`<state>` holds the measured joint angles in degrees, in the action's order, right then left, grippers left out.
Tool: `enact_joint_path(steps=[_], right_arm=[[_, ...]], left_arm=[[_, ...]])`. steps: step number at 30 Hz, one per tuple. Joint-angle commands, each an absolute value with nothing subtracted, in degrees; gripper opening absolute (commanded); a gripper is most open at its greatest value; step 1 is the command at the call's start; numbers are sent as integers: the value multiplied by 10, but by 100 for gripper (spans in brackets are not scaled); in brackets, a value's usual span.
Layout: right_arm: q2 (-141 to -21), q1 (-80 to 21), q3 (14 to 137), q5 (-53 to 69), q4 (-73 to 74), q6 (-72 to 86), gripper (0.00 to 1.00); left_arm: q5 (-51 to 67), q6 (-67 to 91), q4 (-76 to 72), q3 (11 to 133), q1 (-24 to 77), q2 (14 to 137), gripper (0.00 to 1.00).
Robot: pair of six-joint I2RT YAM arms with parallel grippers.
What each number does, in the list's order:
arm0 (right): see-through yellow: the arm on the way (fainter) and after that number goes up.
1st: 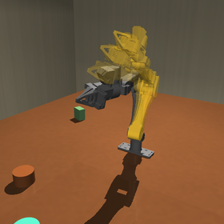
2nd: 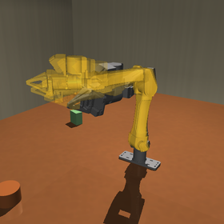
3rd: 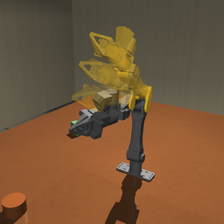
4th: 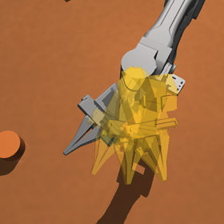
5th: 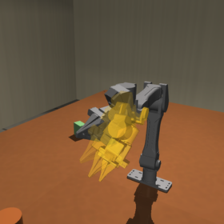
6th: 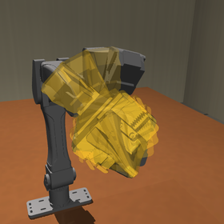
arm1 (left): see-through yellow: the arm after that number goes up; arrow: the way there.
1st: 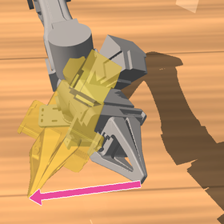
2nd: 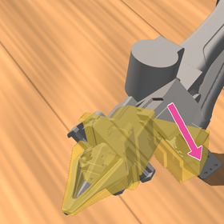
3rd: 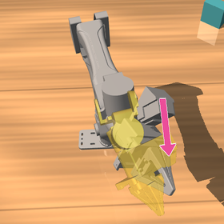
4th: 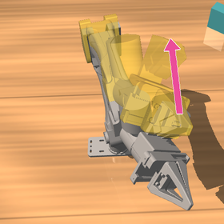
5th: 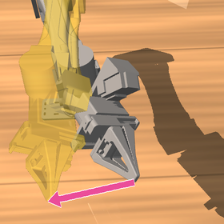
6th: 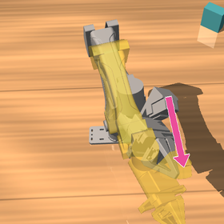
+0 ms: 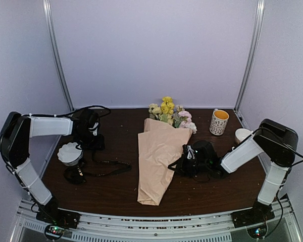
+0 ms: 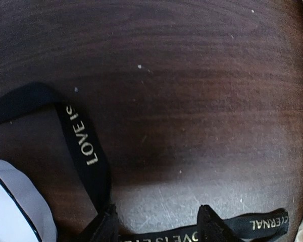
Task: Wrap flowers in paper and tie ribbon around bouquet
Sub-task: Adjust the ribbon at the center of the board.
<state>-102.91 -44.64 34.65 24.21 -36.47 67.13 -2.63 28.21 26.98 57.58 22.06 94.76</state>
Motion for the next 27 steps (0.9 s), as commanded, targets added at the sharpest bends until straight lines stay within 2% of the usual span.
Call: enact_joint_path(steps=[1, 14, 21, 27], right_arm=[[-1012, -448, 352, 241, -350, 656, 0], [-1012, -448, 358, 241, -344, 653, 0], [-1011, -448, 360, 242, -337, 649, 0], [-1007, -447, 354, 237, -333, 646, 0]], left_arm=[[-70, 285, 261, 606, 208, 978, 57], [-57, 300, 244, 577, 206, 1013, 62], [-85, 261, 257, 598, 201, 975, 61], [-53, 255, 253, 618, 140, 998, 57]])
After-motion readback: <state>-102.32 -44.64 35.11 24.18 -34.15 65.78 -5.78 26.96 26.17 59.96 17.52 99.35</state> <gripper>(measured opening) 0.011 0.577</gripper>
